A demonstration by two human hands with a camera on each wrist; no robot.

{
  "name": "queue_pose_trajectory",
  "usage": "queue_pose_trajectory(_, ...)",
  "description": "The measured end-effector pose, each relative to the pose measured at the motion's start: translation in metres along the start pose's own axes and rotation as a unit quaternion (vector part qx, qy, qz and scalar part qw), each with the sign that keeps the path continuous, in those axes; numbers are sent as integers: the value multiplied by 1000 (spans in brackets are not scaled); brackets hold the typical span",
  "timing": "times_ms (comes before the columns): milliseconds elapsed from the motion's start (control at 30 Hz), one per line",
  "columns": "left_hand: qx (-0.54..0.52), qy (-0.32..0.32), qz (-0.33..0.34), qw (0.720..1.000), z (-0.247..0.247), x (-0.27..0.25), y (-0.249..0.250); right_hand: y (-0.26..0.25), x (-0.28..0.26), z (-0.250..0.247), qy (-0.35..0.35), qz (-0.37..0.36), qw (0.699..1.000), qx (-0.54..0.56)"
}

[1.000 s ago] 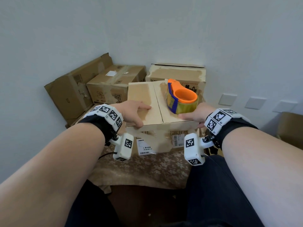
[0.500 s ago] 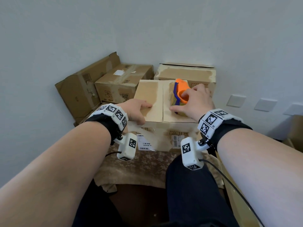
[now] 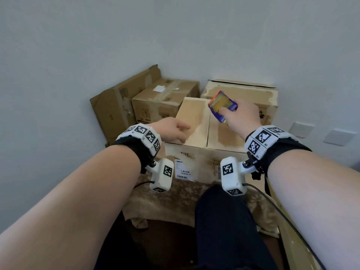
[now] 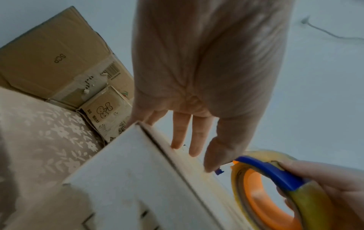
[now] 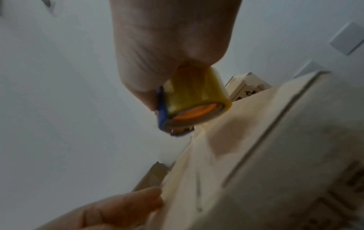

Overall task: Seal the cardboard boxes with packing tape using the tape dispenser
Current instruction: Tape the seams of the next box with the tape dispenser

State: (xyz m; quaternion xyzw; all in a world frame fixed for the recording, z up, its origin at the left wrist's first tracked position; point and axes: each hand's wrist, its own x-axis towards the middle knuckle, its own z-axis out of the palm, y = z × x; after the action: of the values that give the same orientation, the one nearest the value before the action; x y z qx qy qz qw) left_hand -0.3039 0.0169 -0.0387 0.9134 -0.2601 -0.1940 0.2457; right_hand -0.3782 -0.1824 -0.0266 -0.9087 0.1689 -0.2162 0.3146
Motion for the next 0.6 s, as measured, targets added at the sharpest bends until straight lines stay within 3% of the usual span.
queue_pose_trajectory(133, -183, 82, -38, 979, -10, 4, 5, -18, 1, -8, 11, 40, 983, 178)
queue_pose_trajectory(233, -389, 119, -100, 908, -12, 2, 13, -23, -2, -13, -5, 78, 959, 273)
queue_pose_trajectory(300, -476, 94, -123, 866, -14, -3, 17, -22, -5, -16, -19, 107, 939, 326)
queue_pose_trajectory(433, -584, 34, -114, 803, -15, -13, 23, -13, -8, -22, -54, 140, 899, 411)
queue_pose_trajectory(600, -629, 58, -109, 767, -14, -22, 31, -10, -18, -29, -83, 127, 880, 450)
